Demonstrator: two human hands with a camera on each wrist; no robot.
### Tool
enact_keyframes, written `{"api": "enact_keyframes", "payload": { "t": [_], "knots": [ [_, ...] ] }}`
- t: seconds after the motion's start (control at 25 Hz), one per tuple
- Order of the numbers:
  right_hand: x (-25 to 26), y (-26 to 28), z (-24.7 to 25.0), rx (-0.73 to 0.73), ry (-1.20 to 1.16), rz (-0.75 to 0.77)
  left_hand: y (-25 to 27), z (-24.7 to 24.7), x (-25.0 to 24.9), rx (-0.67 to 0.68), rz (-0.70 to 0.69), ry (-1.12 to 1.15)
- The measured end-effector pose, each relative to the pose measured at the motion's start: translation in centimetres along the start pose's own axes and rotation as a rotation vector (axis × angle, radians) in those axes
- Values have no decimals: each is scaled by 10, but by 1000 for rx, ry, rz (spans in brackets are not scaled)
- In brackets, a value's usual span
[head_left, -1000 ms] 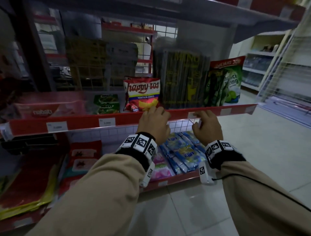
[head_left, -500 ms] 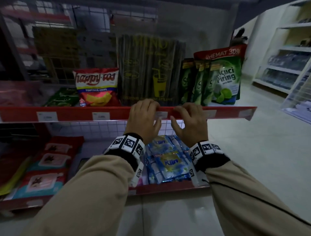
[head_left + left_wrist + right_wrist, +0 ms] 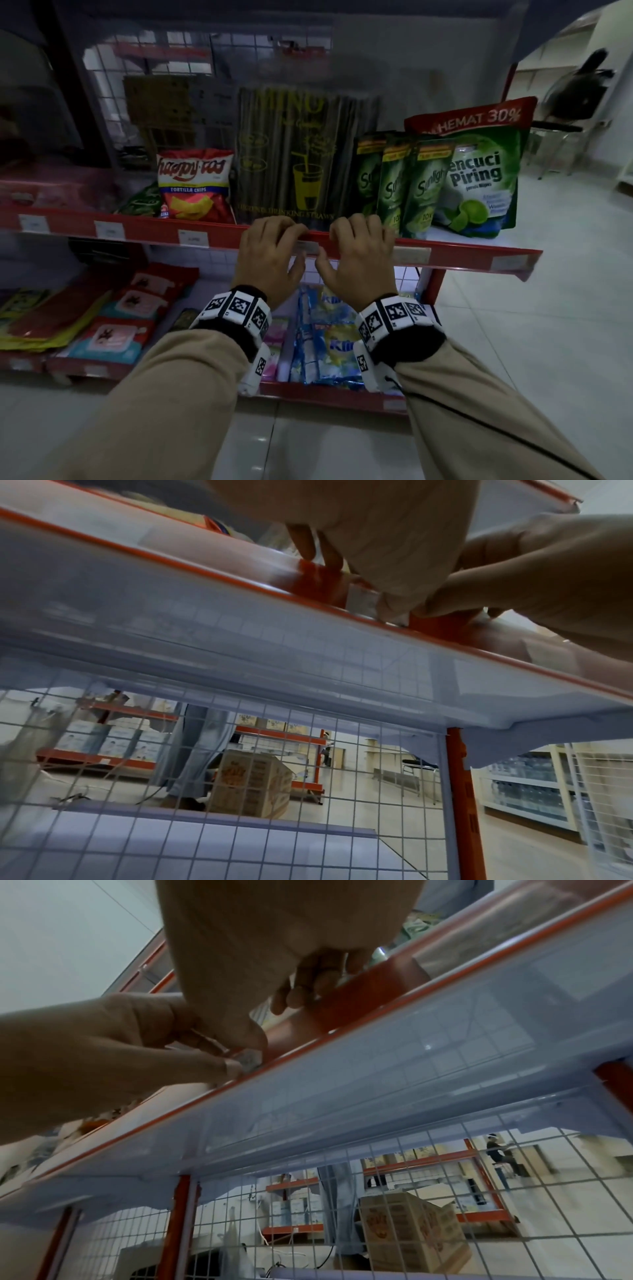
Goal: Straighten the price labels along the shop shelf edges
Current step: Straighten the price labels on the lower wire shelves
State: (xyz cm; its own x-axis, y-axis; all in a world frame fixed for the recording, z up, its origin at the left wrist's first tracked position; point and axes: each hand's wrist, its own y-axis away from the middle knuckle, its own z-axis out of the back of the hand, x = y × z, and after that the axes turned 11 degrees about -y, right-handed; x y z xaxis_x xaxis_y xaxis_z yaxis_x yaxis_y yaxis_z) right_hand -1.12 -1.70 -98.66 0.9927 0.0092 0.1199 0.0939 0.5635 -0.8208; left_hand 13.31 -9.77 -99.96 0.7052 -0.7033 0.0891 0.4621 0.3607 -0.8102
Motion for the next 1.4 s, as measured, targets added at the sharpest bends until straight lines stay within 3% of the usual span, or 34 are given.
{"api": "enact_keyframes", "payload": {
  "t": [0.2,0.48,0.76,0.92,1.24,1.4],
  "knots": [
    [-5,-4,3,59,-70,39,-6,17,-4,117,21,-113],
    [0,2,4,14,-99,97,-15,28,-2,276,-54,-185],
    [9,4,6,2,-255,91,-10,27,15,189,-152,-53],
    [23,-4,11,177,-208,112,-7,26,15,191,-133,-42],
    [36,-30,16,412,-162,-75,-4,23,22,178,-69,96],
    [42,-39,16,411,-237,-182,-7,25,28,185,-18,260]
  ]
}}
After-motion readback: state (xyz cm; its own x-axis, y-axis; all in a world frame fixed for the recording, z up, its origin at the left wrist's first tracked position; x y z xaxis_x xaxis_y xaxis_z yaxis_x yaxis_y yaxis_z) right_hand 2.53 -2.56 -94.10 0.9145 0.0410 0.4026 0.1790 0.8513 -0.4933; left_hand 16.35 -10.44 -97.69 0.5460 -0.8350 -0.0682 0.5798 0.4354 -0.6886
